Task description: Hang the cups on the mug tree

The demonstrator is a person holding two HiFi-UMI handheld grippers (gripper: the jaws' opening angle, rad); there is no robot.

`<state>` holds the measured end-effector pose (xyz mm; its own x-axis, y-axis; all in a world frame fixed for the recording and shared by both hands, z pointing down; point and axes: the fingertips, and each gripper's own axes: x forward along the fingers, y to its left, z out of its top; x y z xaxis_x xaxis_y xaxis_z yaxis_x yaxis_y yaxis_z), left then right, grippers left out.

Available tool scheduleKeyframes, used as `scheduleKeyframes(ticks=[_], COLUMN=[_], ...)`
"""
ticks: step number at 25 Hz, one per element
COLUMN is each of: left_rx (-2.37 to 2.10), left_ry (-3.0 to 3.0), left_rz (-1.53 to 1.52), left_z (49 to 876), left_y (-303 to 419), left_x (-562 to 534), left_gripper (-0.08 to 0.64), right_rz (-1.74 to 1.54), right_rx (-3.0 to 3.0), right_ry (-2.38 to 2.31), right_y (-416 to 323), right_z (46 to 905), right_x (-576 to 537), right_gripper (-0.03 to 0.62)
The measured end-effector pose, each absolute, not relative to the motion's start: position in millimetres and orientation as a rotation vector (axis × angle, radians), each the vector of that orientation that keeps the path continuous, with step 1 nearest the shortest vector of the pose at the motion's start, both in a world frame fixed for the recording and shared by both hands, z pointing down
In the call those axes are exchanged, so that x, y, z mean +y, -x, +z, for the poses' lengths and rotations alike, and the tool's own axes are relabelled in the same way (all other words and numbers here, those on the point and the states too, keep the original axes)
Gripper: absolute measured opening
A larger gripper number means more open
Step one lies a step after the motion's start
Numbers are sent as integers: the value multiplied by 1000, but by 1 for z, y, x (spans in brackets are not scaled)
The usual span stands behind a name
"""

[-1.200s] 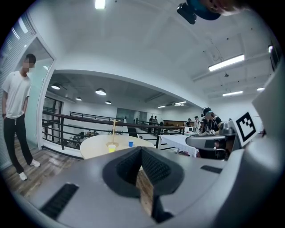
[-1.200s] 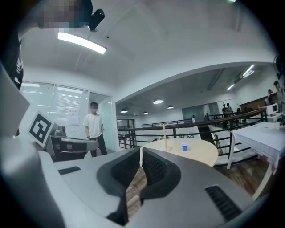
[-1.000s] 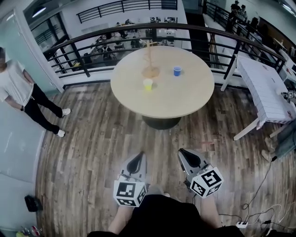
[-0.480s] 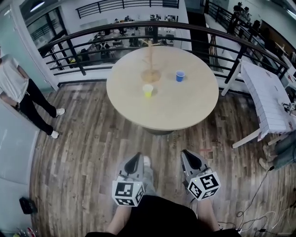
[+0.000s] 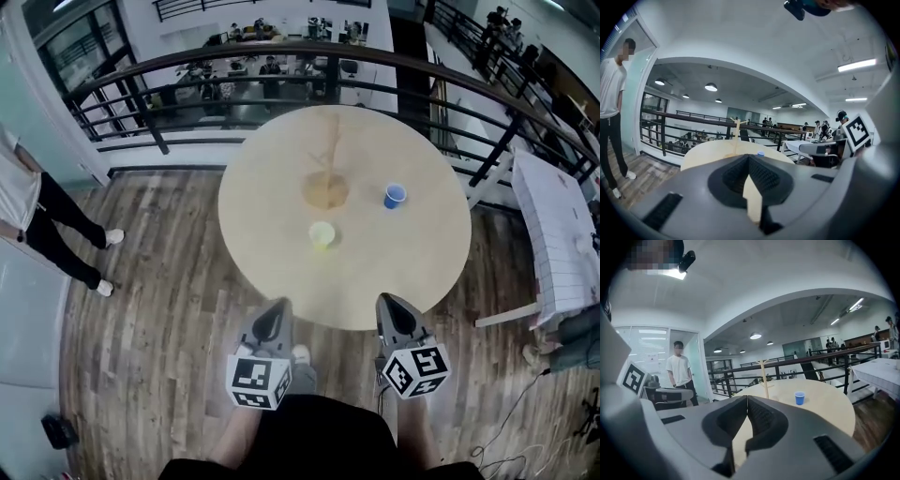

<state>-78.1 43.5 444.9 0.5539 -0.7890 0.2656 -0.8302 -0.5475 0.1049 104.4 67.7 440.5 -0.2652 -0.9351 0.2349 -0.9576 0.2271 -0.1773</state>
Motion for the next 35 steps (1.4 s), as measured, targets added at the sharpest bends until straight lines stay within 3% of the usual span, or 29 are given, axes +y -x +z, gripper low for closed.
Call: scheduleKeyframes(ticks=[12,15,17,24,35], left_rx=[-1309,-1315,-1322,-1351,-1445], left_ry=[-2521,-2519,-2521,-2503,-2362], left_rz=[282,283,281,337,477], left_z=[455,454,452,461,494], left_y=[60,53,48,55,104], left_x=[-48,-63,-70,-78,-79], left_gripper=[2,2,2,2,2], right_rz=[408,360,333,398,437], right_rx=[-2500,-2541,-2559,-2485,-2351], right_ry=[-1892,-1851,-1794,-1636,-1482], right_y=[-121,-123,-121,-98,-44], right_z=[423,417,422,506,622], right_x=[-23,-37,-41,-58,-130], right_gripper=[13,212,261,330,366])
